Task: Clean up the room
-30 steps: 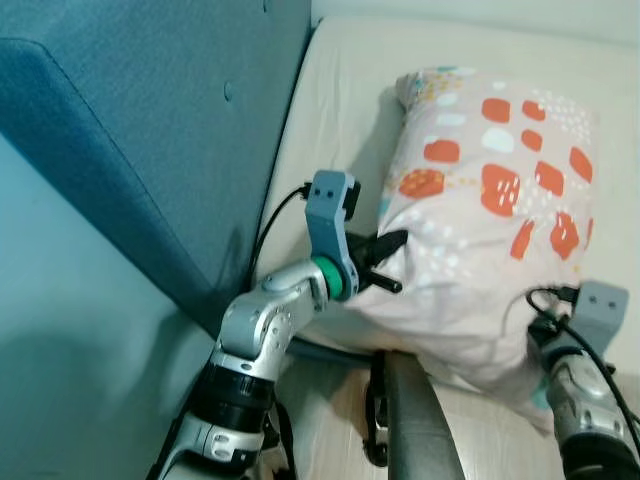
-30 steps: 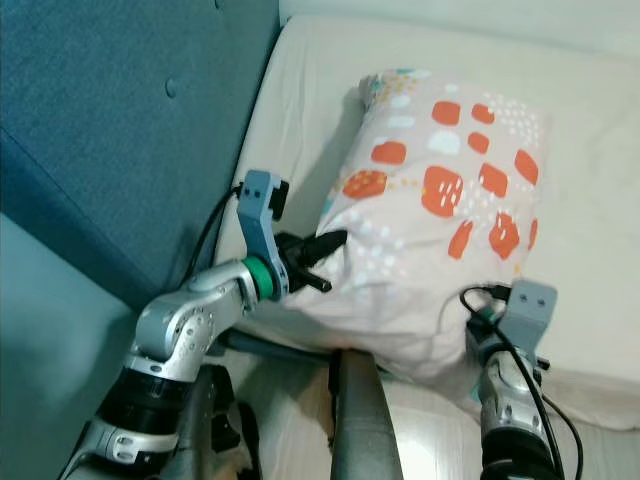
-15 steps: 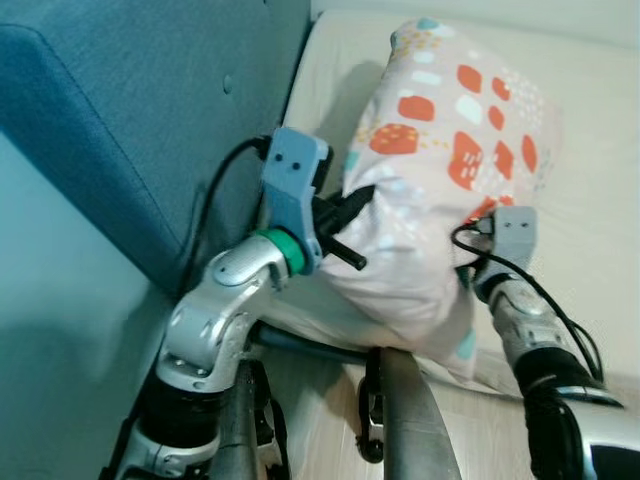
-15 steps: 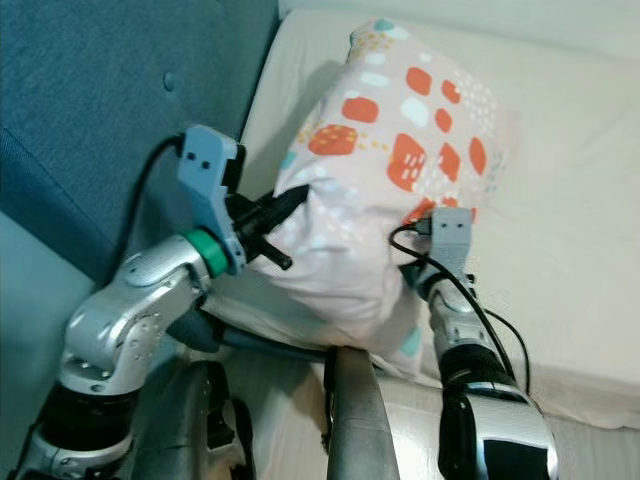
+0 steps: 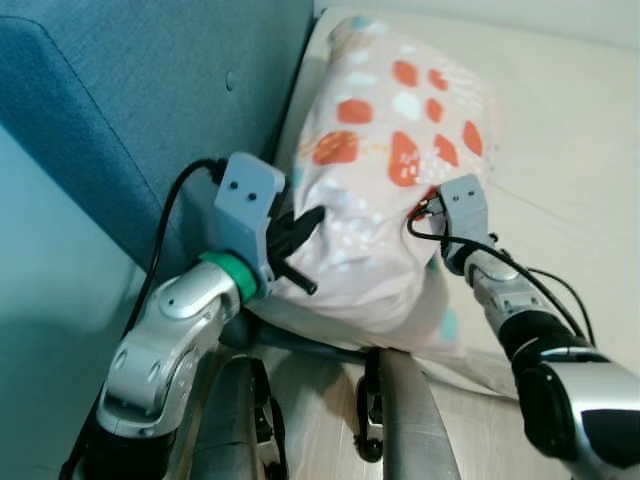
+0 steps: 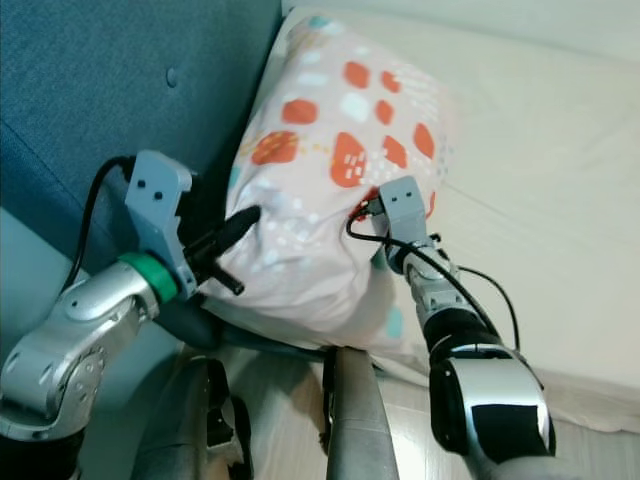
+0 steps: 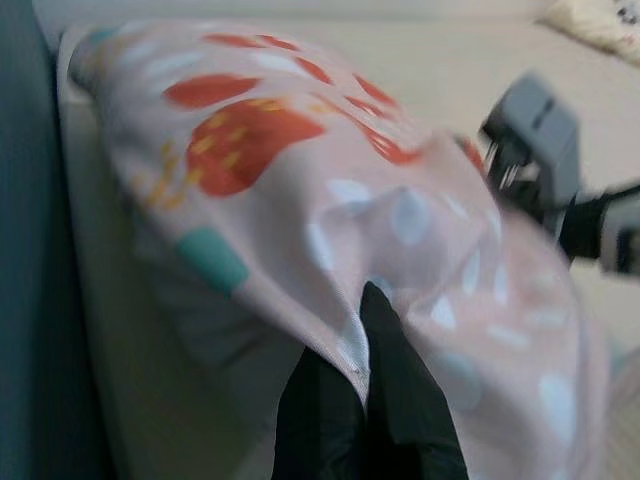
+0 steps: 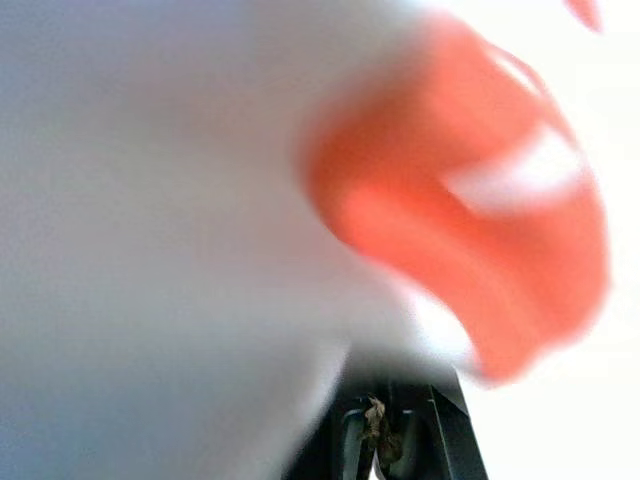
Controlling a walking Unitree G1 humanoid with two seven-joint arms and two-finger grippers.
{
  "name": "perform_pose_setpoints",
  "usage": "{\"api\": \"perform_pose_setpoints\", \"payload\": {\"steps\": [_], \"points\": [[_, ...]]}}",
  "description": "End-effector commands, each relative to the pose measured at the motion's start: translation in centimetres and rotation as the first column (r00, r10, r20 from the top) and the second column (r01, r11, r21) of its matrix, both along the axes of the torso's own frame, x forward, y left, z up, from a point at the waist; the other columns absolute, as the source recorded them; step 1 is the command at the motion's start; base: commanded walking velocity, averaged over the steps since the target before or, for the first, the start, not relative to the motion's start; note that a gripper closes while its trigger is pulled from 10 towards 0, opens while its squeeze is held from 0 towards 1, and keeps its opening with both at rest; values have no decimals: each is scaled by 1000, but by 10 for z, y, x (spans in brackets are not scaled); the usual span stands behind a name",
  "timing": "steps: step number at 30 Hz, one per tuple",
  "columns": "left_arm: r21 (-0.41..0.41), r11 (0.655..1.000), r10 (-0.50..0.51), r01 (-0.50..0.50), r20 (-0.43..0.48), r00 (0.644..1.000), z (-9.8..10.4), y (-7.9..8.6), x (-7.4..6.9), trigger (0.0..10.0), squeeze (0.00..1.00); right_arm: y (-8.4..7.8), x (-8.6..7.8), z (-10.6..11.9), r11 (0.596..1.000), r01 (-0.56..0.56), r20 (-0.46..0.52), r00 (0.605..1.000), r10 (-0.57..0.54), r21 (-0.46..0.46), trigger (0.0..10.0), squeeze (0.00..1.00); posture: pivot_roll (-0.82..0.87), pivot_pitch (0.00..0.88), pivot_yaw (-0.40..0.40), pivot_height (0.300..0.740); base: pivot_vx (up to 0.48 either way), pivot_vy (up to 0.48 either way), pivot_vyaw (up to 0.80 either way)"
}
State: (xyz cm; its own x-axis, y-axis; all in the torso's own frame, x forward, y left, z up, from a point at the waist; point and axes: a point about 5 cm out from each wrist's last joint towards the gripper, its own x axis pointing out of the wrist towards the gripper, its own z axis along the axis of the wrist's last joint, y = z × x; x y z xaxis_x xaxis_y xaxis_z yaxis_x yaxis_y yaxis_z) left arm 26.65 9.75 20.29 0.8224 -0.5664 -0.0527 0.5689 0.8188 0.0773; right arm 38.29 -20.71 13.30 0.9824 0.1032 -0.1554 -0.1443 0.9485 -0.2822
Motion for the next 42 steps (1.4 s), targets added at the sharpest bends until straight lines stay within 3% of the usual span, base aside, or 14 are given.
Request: {"api": "perform_pose_setpoints", "payload": {"steps": [1,8,12,13,14,15,22,23,27,33,34,35,39,42], "points": [[21,999,-41,41,3,999,-4,-6,-5,0,0,0,3,9,1000,-1,43,999,1,-9,10000,0,56,177,24,625,0,0,0],[98,995,-35,34,9,999,-16,-10,-4,0,0,-3,2,8,998,-18,36,999,20,-63,10000,0,42,173,31,625,0,0,0],[248,968,-31,29,3,1000,-37,-19,3,0,0,-1,-9,-16,999,-36,-30,999,35,-19,10000,0,46,168,28,625,0,0,0],[283,959,-12,8,12,1000,-41,-21,8,5098,0,0,-13,-24,999,-34,-44,998,34,-1,10000,0,39,168,32,625,0,0,0],[283,959,-12,8,12,1000,-41,-21,8,5098,0,0,-13,-24,999,-34,-44,998,34,-1,10000,0,39,168,32,625,0,0,0],[316,949,4,-11,21,1000,-45,-22,12,10000,0,3,-18,-33,999,-33,-64,997,35,28,10000,0,31,166,37,625,0,0,0],[319,948,-5,1,13,1000,-47,-29,17,10000,0,0,-43,-73,987,62,-163,986,-37,150,10000,0,14,167,48,625,0,0,0],[307,952,11,-13,11,1000,-47,-28,19,10000,1000,-3,-49,-80,981,94,-180,982,-63,172,10000,0,13,166,48,625,0,0,0],[275,960,47,-50,16,999,-47,-24,23,10000,1000,-10,-65,-97,957,176,-214,969,-127,230,10000,0,-4,162,51,625,0,0,0],[249,966,66,-73,37,997,-44,-23,25,10000,1000,-12,-72,-101,947,185,-207,969,-132,264,10000,0,-13,158,52,625,0,0,0],[210,974,76,-84,47,996,-39,-22,25,10000,149,-13,-76,-102,944,173,-195,973,-120,281,10000,0,-17,154,51,625,0,0,0],[146,984,94,-105,83,992,-28,-19,26,10000,0,-12,-83,-104,944,158,-188,976,-106,290,10000,0,-19,150,50,625,0,0,0],[72,990,114,-124,127,985,-16,-16,25,10000,0,-9,-90,-107,947,135,-189,979,-81,293,10000,0,-21,146,48,625,0,0,0],[-12,989,149,-149,197,969,1,-8,22,10000,0,3,-108,-118,957,65,-210,978,-5,283,10000,0,-21,139,45,625,0,0,0]]}}
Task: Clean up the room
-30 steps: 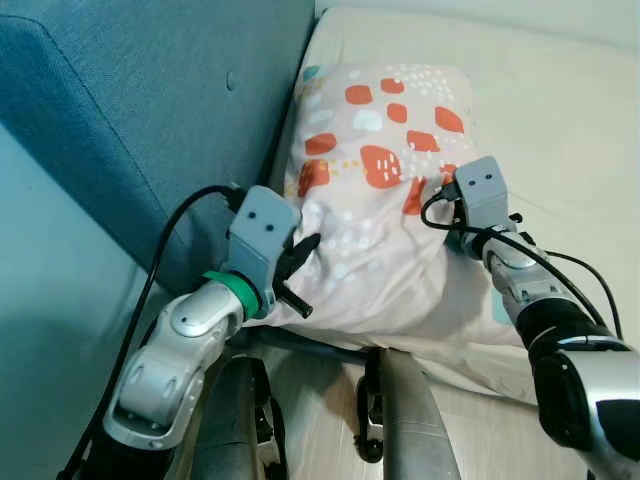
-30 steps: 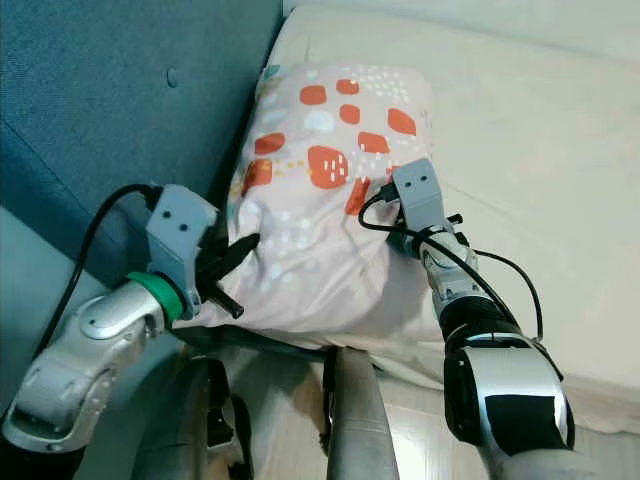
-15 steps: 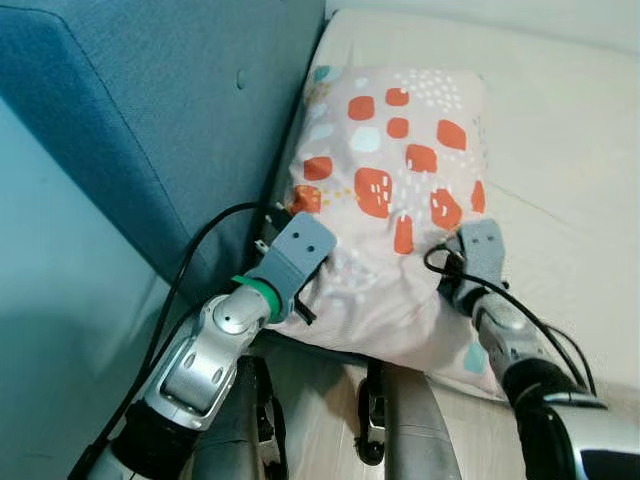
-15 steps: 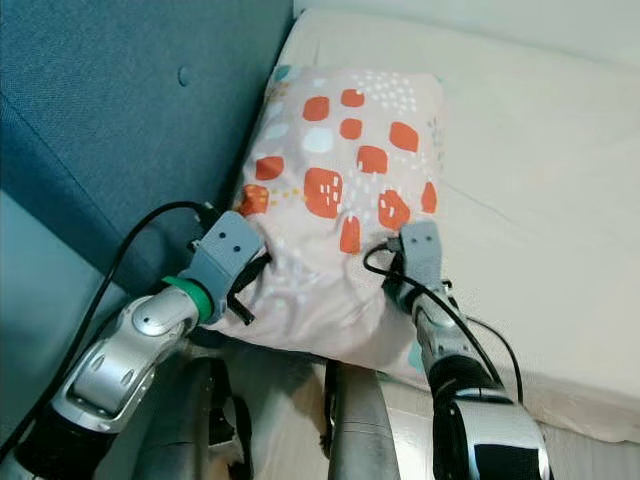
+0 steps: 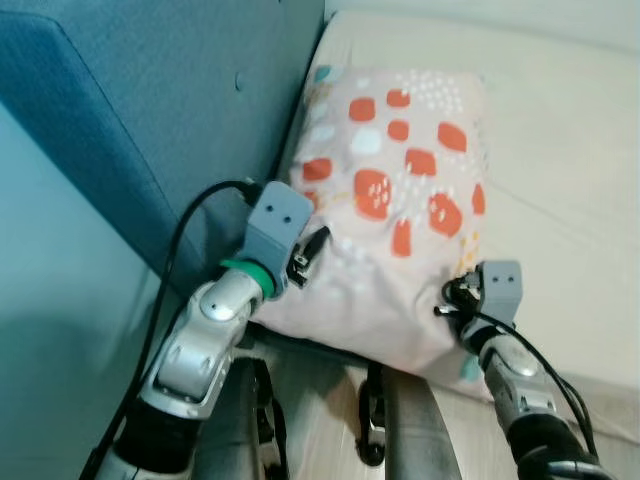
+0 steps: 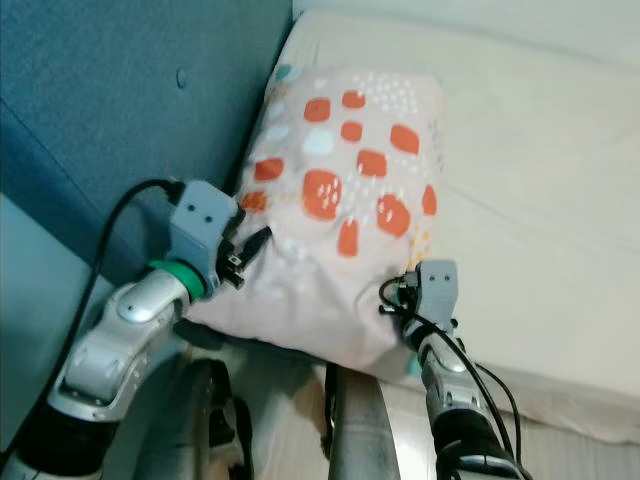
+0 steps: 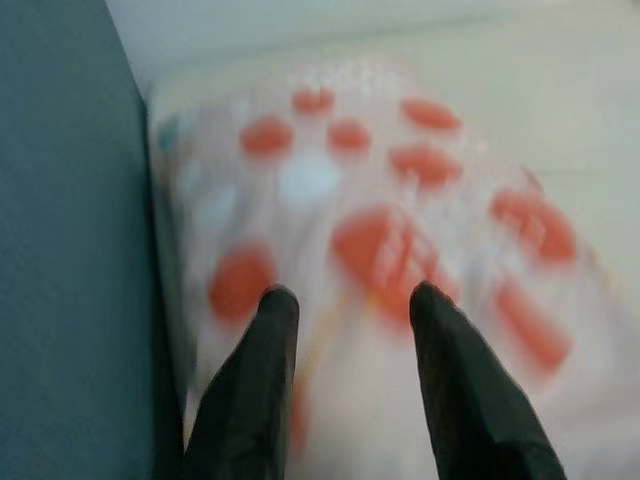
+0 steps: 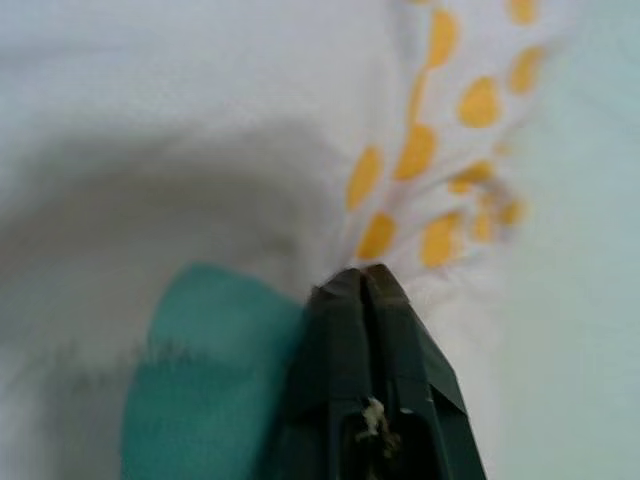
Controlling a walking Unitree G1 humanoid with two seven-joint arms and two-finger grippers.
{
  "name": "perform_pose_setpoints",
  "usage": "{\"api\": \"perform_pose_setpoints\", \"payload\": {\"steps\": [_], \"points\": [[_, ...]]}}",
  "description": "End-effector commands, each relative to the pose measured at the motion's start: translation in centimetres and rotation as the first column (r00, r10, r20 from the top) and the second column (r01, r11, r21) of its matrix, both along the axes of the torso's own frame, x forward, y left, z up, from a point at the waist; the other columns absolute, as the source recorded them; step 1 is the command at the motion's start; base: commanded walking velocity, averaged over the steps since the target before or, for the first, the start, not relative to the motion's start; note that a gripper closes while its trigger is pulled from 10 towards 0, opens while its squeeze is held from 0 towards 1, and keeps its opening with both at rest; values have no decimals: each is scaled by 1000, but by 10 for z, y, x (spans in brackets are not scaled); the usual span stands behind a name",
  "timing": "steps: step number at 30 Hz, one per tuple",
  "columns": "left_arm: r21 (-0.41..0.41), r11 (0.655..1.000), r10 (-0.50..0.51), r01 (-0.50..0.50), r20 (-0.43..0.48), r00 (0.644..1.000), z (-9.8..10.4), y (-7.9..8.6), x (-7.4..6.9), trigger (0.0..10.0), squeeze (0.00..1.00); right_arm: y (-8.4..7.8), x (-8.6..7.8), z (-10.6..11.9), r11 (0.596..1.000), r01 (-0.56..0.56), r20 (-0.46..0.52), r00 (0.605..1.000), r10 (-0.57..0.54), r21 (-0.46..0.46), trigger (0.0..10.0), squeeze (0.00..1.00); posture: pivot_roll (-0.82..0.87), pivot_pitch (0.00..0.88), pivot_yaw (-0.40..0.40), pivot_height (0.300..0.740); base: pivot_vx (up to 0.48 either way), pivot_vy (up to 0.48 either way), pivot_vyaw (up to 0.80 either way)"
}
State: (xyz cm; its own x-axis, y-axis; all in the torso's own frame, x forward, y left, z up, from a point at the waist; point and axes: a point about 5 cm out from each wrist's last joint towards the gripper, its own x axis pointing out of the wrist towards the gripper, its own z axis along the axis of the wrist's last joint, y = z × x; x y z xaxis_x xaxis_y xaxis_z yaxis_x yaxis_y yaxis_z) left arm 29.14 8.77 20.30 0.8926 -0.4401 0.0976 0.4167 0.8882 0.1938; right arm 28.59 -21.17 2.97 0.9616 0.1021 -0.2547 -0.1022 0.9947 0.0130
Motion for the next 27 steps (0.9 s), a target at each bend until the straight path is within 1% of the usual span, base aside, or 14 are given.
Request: {"api": "perform_pose_setpoints", "payload": {"steps": [1,3,9,11,12,13,15,17,18,19,20,24,26,27], "points": [[-29,1000,2,-1,22,1000,4,6,-6,10000,0,14,-18,-19,997,-77,-84,993,78,18,10000,0,-20,136,45,625,0,0,0],[-29,1000,2,-1,22,1000,4,6,-6,10000,0,14,-18,-19,997,-77,-84,993,78,18,10000,0,-20,136,45,625,0,0,0],[-10,1000,15,-15,-12,1000,-5,19,-15,10000,0,29,-27,-16,987,-149,-50,987,152,58,10000,0,-17,121,45,625,0,0,0],[-65,998,16,-17,-14,1000,-4,17,-15,10000,0,37,-23,10,974,-195,90,979,185,119,10000,0,-23,103,43,625,0,0,0],[-65,998,16,-17,-14,1000,-4,17,-15,10000,0,37,-23,10,974,-195,90,979,185,119,10000,0,-23,103,43,625,0,0,0],[-103,995,6,-7,-11,1000,-1,12,-14,10000,0,38,-20,25,970,-200,159,971,177,140,10000,0,-23,103,43,625,0,0,0],[-103,995,6,-7,-11,1000,-1,12,-14,10000,0,38,-20,25,970,-200,159,971,177,140,10000,0,-23,103,43,625,0,0,0],[-190,982,-23,21,-7,1000,8,-2,-6,10000,0,27,-12,63,975,-151,317,944,94,160,10000,0,-47,77,47,625,0,0,0],[-190,982,-23,21,-7,1000,8,-2,-6,10000,0,27,-12,63,975,-151,317,944,94,160,10000,0,-47,77,47,625,0,0,0],[-216,976,-32,30,-7,999,12,-7,-3,10000,0,22,-10,77,979,-124,368,928,56,163,10000,0,-49,75,48,625,0,0,0],[-250,967,-44,42,-2,999,18,-11,3,10000,0,5,-16,94,983,-70,417,909,-8,172,10000,0,-59,69,55,625,0,0,0],[-252,967,-45,43,1,999,19,-11,4,10000,0,-1,-20,95,984,-52,420,907,-24,169,10000,0,-66,69,61,625,0,0,0],[-246,968,-47,45,0,999,18,-11,6,10000,0,-17,-28,91,986,17,407,909,-85,168,10000,0,-81,68,71,625,0,0,0],[-246,968,-47,45,0,999,18,-11,6,10000,0,-17,-28,91,986,17,407,909,-85,168,10000,0,-81,68,71,625,0,0,0]]}}
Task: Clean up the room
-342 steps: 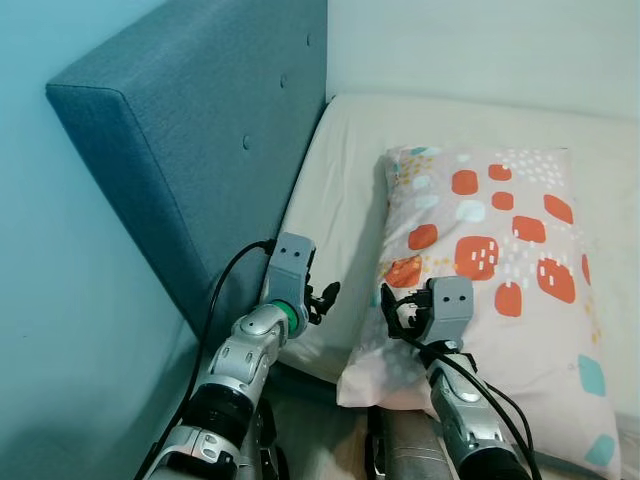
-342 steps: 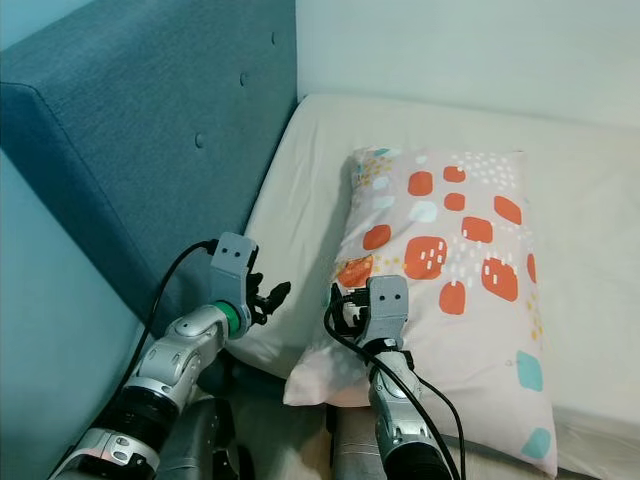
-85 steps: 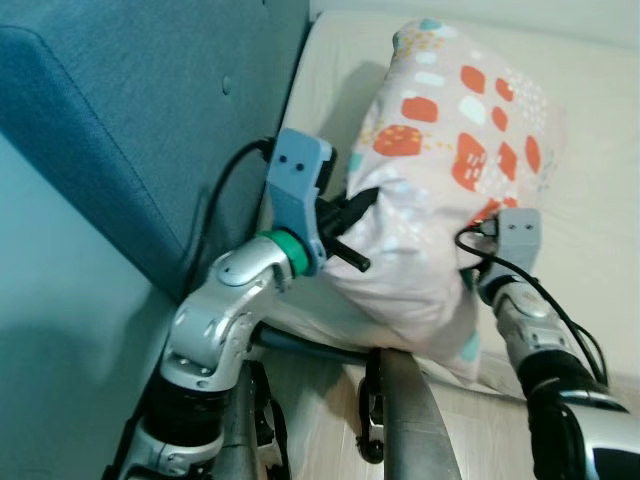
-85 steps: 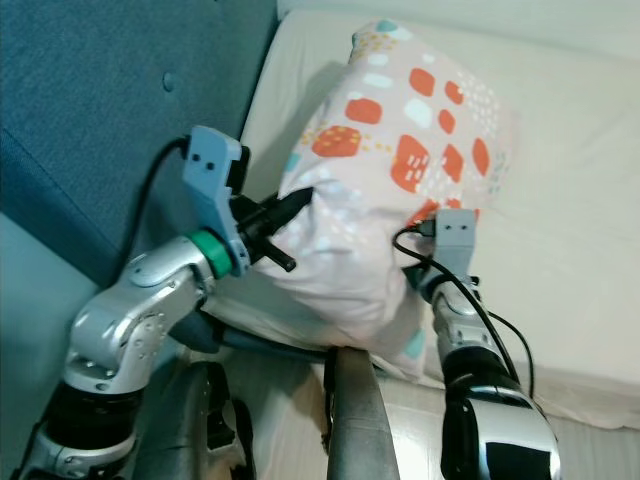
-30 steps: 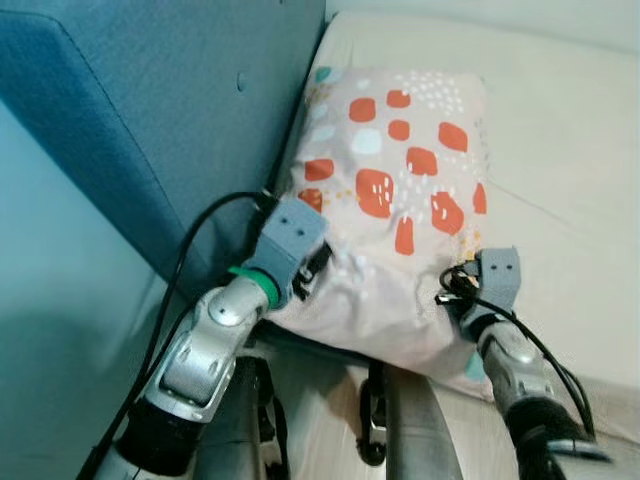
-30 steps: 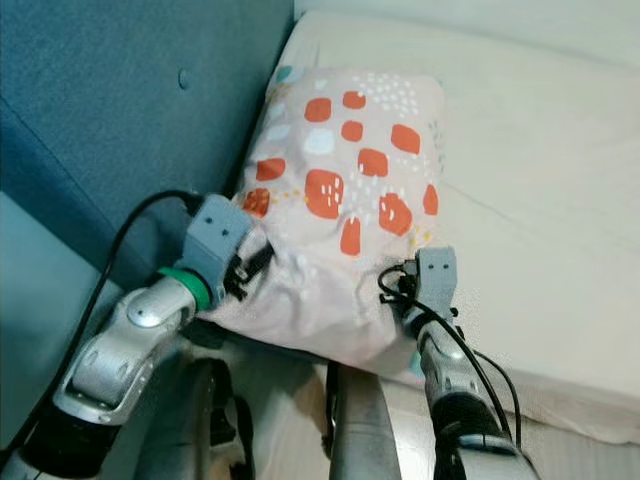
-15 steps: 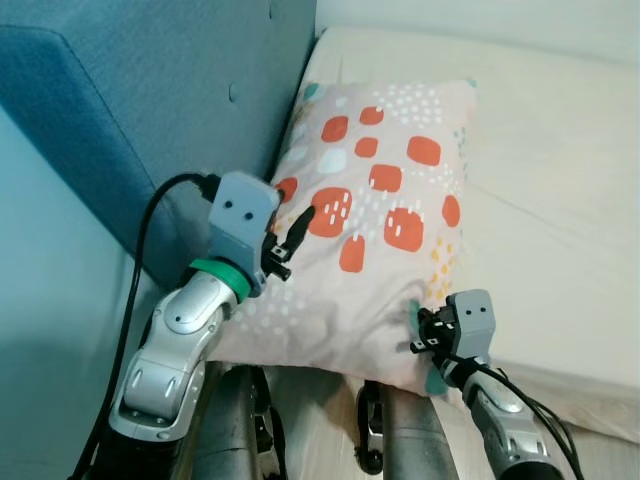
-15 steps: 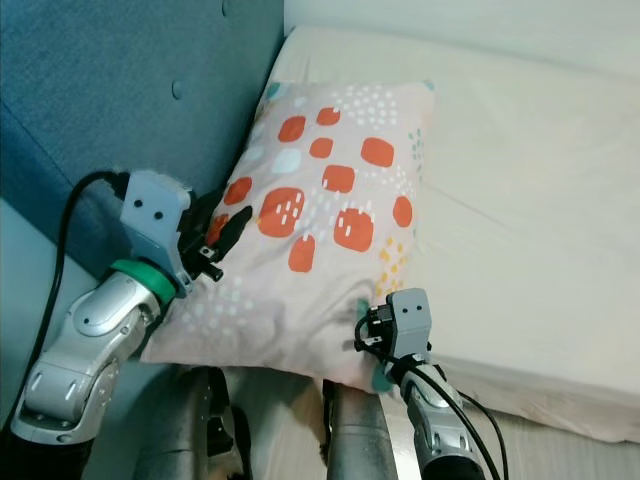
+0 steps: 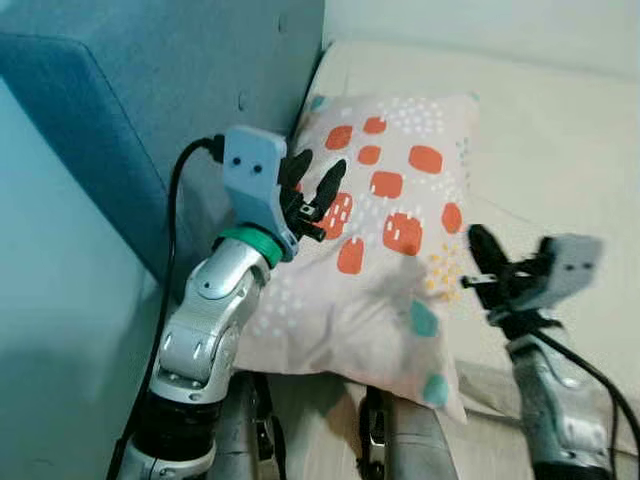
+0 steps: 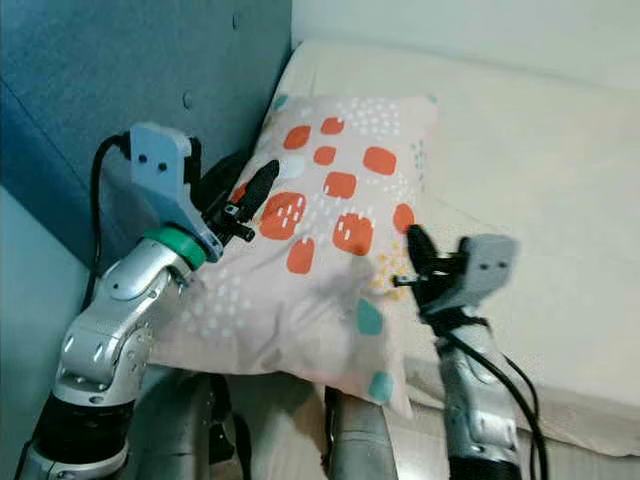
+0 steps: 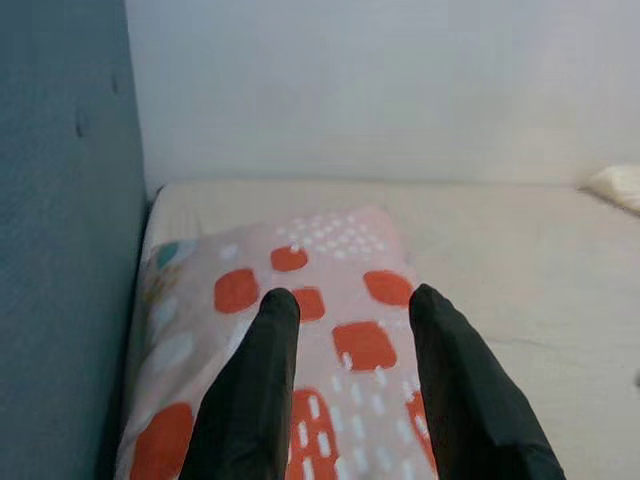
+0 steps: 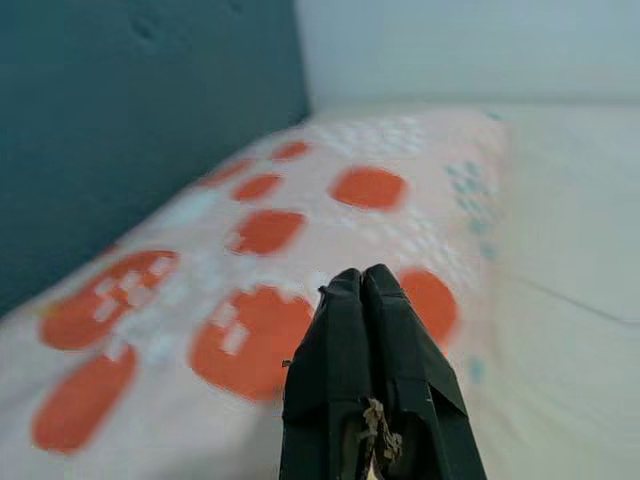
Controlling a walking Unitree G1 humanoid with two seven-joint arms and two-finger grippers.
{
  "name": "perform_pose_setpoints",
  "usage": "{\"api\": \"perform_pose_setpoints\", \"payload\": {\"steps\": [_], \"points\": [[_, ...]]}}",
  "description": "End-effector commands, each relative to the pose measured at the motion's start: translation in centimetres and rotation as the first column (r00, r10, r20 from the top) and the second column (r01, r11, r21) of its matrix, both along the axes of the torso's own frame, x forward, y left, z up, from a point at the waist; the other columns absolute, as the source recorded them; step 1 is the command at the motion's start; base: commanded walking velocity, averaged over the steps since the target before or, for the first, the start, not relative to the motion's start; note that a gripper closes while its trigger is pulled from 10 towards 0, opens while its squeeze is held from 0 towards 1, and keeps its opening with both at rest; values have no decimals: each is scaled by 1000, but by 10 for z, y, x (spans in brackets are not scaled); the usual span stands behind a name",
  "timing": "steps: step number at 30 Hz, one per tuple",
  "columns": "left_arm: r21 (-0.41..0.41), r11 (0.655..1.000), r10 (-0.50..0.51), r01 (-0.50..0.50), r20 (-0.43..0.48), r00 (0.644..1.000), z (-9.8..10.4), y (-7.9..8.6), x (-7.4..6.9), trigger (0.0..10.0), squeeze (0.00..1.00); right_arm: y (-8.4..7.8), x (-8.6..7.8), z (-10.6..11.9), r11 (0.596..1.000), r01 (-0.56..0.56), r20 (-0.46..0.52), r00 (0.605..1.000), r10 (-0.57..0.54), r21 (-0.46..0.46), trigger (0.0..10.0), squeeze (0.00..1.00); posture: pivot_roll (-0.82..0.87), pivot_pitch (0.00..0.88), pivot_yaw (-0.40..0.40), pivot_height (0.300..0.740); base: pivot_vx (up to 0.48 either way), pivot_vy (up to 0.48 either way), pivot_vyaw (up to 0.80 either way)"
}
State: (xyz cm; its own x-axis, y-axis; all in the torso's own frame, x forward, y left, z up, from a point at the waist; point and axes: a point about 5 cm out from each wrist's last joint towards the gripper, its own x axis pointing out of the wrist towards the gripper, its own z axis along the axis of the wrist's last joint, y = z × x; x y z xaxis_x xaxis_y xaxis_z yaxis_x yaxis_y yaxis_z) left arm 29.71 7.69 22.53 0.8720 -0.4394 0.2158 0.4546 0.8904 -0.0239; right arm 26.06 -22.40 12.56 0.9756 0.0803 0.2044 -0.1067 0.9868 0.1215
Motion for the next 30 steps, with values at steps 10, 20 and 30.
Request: {"api": "perform_pose_setpoints", "payload": {"steps": [10,20,30], "points": [[61,996,67,-65,-23,997,-19,-3,12,10000,0,16,23,26,998,40,80,996,-44,48,10000,0,-90,34,69,625,0,0,0],[51,992,114,-111,-51,992,-20,0,22,10000,0,38,44,40,998,-23,124,992,17,51,10000,0,-70,11,55,654,0,0,0],[61,995,82,-78,-65,994,-29,-15,22,10000,0,36,42,29,999,-8,84,996,4,50,10000,0,-79,7,55,697,0,0,0]]}}
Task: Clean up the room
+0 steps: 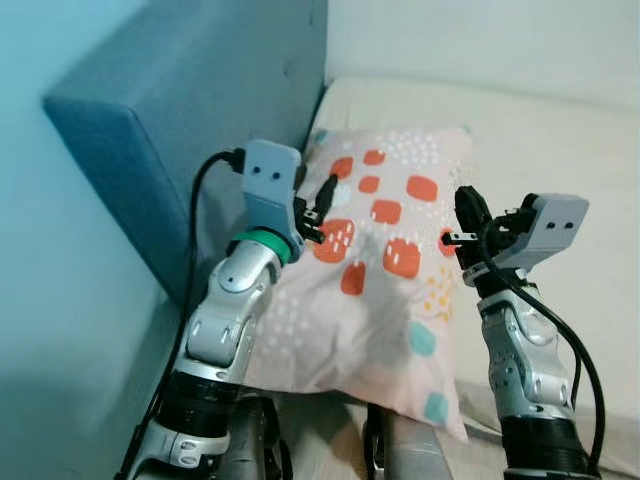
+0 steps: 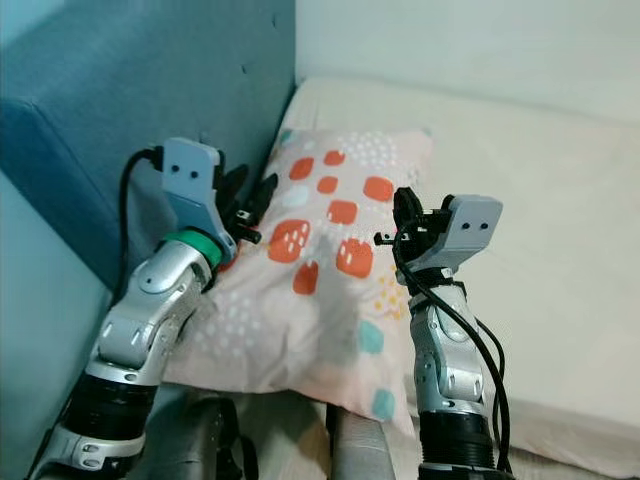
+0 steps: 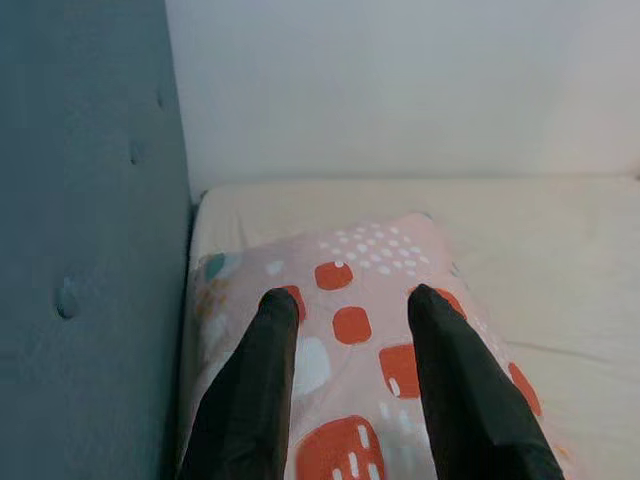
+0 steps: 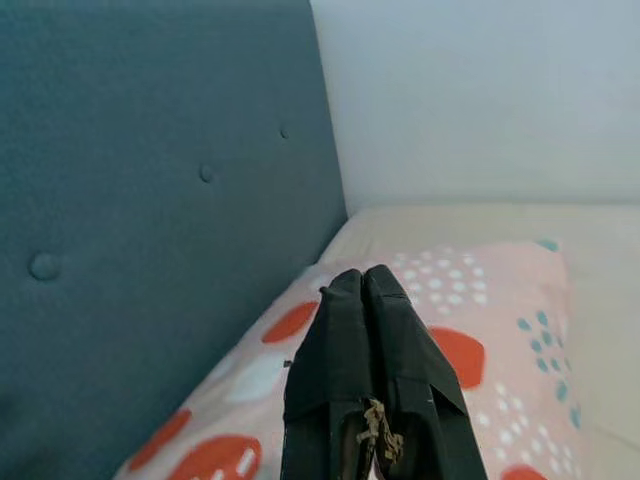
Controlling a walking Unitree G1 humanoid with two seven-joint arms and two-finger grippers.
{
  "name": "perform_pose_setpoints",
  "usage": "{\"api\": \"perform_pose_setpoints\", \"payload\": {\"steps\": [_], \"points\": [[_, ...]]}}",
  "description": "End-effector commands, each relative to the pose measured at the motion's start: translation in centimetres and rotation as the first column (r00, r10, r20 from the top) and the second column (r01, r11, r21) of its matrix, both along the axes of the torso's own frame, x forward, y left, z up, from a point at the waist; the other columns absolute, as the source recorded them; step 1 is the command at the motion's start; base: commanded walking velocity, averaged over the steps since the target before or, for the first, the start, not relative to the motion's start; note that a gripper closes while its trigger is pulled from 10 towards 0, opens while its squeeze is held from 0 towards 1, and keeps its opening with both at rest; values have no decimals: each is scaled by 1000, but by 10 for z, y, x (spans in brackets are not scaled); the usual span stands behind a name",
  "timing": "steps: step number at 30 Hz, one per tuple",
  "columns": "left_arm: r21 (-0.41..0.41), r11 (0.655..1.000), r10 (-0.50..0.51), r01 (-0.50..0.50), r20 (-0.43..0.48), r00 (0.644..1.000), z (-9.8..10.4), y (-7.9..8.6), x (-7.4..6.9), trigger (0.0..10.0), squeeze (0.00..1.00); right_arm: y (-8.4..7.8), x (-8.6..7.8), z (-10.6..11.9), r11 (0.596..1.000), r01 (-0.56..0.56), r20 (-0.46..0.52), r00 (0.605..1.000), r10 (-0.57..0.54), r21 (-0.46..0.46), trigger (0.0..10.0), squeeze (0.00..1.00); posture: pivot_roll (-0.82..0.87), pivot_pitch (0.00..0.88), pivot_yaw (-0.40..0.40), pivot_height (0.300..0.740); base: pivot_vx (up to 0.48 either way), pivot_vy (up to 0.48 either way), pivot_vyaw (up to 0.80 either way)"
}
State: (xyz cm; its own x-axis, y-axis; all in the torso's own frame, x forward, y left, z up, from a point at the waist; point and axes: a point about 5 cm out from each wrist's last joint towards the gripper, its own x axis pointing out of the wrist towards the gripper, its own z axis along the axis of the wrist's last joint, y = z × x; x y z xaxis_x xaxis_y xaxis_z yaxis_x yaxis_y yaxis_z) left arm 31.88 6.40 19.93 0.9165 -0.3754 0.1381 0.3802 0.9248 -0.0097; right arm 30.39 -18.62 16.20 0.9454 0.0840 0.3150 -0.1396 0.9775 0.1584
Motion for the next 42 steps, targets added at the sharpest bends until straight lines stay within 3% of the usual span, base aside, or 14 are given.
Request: {"api": "perform_pose_setpoints", "payload": {"steps": [1,15,27,35,38,42], "points": [[12,1000,-1,1,-2,1000,-3,-2,1,10000,0,-2,-1,-7,1000,11,-27,1000,-11,-1,10000,0,-79,7,55,697,0,0,0],[19,1000,-20,20,-10,1000,-7,-9,4,10000,0,-5,1,-12,1000,26,-40,999,-26,-4,10000,0,-78,6,56,740,0,0,0],[31,999,-29,29,-12,1000,-9,-12,4,10000,0,-4,2,-15,999,37,-57,998,-37,-8,10000,0,-79,9,54,740,0,0,0],[-17,999,-48,47,-83,995,-19,-7,3,10000,0,5,3,-19,1000,7,-66,998,-5,30,10000,0,-69,10,56,740,0,0,-281],[55,997,-56,60,-74,996,-27,-1,0,10000,0,6,5,-19,999,6,-69,998,-4,34,10000,0,-67,10,56,740,0,0,-750],[65,995,-65,70,-77,995,-29,0,-2,10000,0,6,5,-20,999,6,-71,997,-4,32,10000,0,-64,12,56,740,0,0,-750]]}}
